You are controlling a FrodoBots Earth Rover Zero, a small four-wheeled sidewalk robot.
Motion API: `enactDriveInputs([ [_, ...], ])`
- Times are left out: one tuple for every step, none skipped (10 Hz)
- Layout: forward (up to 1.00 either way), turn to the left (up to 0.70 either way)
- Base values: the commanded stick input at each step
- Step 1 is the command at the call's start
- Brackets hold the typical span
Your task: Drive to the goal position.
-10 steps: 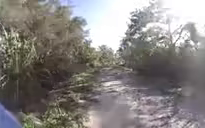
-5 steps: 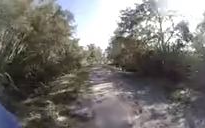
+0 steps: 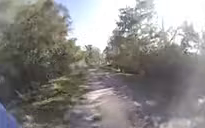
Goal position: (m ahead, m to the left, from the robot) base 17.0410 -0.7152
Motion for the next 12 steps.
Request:
enactDriveInputs([
  [0.7,0.0],
  [0.7,0.0],
  [0.7,0.0],
  [0.7,0.0],
  [0.7,0.16],
  [0.7,0.35],
  [0.7,0.35],
  [0.7,0.35],
  [0.7,0.35],
  [0.7,0.26],
  [0.7,0.0],
  [0.7,0.0],
])
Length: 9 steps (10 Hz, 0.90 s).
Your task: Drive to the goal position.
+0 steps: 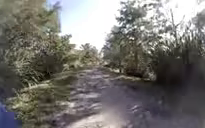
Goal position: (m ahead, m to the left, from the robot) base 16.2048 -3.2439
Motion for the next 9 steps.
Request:
enactDriveInputs([
  [0.7,0.0],
  [0.7,0.0],
  [0.7,0.0],
  [0.7,0.0],
  [0.7,0.0],
  [0.7,0.0],
  [0.7,0.0],
  [0.7,0.0],
  [0.7,0.0],
])
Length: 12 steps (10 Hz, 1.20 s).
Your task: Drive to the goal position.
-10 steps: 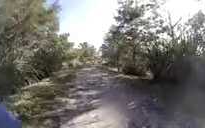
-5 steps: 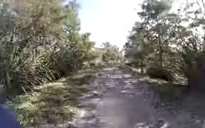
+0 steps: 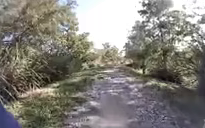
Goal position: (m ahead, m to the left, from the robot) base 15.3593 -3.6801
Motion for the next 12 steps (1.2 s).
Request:
enactDriveInputs([
  [0.7,0.0],
  [0.7,0.0],
  [0.7,0.0],
  [0.7,0.0],
  [0.7,0.0],
  [0.7,0.0],
  [0.7,0.0],
  [0.7,0.0],
  [0.7,0.0],
  [0.7,0.0],
  [0.7,0.0],
  [0.7,0.0],
])
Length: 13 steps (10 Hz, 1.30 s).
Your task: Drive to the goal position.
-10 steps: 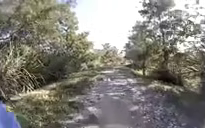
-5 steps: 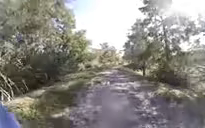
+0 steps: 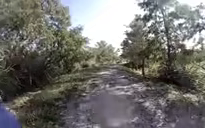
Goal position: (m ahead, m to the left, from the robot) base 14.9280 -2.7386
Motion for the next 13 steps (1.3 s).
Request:
enactDriveInputs([
  [0.7,0.0],
  [0.7,0.0],
  [0.7,0.0],
  [0.7,0.0],
  [0.7,0.0],
  [0.7,0.0],
  [0.7,0.0],
  [0.7,0.0],
  [0.7,0.16],
  [0.7,0.35],
  [0.7,0.35],
  [0.7,0.11],
  [0.7,0.0],
])
